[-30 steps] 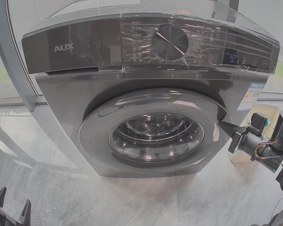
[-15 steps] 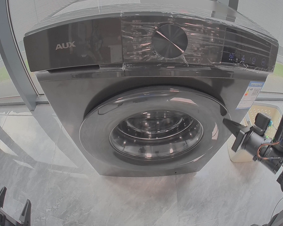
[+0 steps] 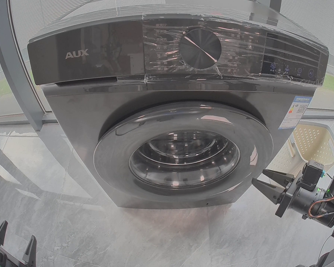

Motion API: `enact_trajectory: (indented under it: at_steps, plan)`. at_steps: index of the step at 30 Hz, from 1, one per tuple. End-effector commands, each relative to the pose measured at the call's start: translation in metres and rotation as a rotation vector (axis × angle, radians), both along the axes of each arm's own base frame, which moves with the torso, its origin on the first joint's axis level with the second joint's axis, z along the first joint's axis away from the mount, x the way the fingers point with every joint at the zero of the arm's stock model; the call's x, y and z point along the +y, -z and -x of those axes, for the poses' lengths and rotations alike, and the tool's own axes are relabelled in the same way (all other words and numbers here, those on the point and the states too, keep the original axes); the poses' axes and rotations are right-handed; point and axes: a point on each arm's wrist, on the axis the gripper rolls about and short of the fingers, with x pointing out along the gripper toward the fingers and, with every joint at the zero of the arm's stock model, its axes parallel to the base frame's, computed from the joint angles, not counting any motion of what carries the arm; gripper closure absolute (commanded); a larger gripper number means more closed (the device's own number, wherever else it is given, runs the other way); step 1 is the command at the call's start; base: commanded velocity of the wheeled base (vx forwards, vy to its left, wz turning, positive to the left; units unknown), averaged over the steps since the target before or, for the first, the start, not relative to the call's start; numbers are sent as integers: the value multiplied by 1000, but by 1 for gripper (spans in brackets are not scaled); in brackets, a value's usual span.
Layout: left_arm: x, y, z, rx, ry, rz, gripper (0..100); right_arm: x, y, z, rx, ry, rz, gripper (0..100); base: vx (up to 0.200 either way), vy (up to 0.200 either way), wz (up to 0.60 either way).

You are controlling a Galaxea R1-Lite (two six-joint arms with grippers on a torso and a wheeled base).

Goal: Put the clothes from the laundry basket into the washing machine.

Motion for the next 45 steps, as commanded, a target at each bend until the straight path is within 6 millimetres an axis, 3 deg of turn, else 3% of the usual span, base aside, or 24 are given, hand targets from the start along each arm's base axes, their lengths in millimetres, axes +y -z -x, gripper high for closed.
enact_trajectory:
  at_steps: [1, 8, 15, 21, 32, 45]
  plan:
    - [0, 5, 0, 0, 0, 3, 0, -8, -4, 11, -23, 2, -14, 0, 0, 0, 0]
    - [0, 5, 0, 1, 4, 3, 0, -22, -3, 23, -69, 41, 16, 0, 0, 0, 0]
    - [0, 5, 0, 1, 4, 6, 0, -57, -5, 42, -160, 213, 33, 0, 0, 0, 0]
    - [0, 5, 0, 1, 4, 6, 0, -74, -13, 61, -241, 313, 26, 0, 0, 0, 0]
    - [0, 5, 0, 1, 1, 14, 0, -88, -8, 103, -283, 379, 20, 0, 0, 0, 0]
    - [0, 5, 0, 1, 1, 15, 0, -95, 23, 158, -353, 454, 32, 0, 0, 0, 0]
